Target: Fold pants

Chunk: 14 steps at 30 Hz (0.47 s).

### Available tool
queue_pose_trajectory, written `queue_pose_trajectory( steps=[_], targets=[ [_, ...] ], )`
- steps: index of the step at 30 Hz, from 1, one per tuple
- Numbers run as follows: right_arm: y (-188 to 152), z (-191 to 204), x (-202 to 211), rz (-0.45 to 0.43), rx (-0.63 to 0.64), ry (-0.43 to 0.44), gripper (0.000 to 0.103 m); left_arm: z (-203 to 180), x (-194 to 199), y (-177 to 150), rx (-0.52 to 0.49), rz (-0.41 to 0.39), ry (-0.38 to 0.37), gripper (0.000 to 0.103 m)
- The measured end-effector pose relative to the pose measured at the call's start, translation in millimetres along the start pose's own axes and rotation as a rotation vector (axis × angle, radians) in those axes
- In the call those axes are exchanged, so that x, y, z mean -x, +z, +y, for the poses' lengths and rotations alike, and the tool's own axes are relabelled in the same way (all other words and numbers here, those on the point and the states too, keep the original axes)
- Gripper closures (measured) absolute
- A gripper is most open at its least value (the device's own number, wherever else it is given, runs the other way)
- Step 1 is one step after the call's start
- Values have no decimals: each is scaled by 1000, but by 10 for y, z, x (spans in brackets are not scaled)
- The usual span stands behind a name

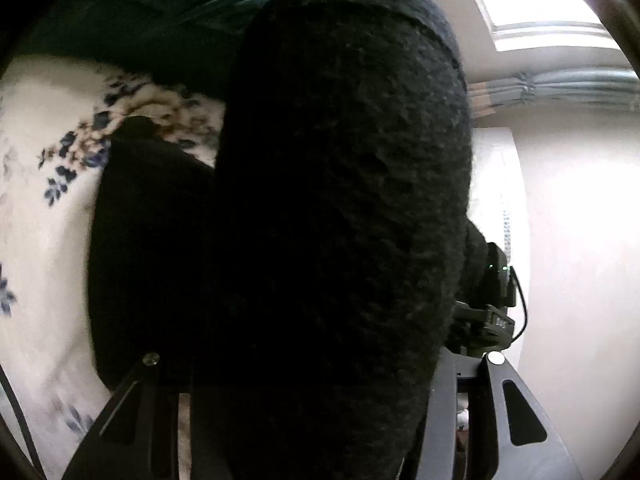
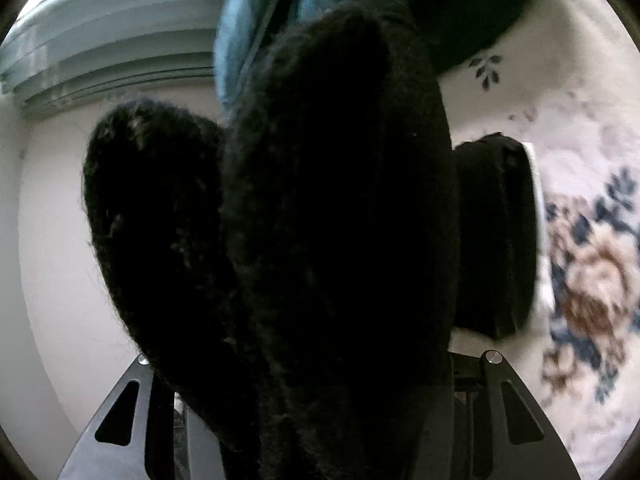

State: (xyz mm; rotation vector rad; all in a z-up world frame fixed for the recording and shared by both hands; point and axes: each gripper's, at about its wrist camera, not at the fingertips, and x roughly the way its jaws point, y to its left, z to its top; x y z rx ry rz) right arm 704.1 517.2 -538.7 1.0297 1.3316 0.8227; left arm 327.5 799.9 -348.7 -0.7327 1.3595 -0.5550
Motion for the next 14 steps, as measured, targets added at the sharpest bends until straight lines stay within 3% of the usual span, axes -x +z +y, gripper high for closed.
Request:
queue_pose_trajectory(
  steps=[3,7,10,11,13,14],
  targets=[
    [270,-126,-411,6,-41,-59,51,419,-68,200,21,28,7,56],
    [505,-229,-662,-8,-56,-100,51,889,-10,183,24,37,-12,50],
    [624,-199,-784,-13,-45,-119,51,861,84,49,17,50,-19,48],
    [620,-206,-845,-10,-36,-130,51,987,-72,228,18,53,-21,47],
    [598,-229,-983,-3,-26,-147,52,1112,-64,198,21,66,-21,46],
    [594,-217,-1001,-2,-31,-147,51,947,-155,610,28,64,-23,46]
  ],
)
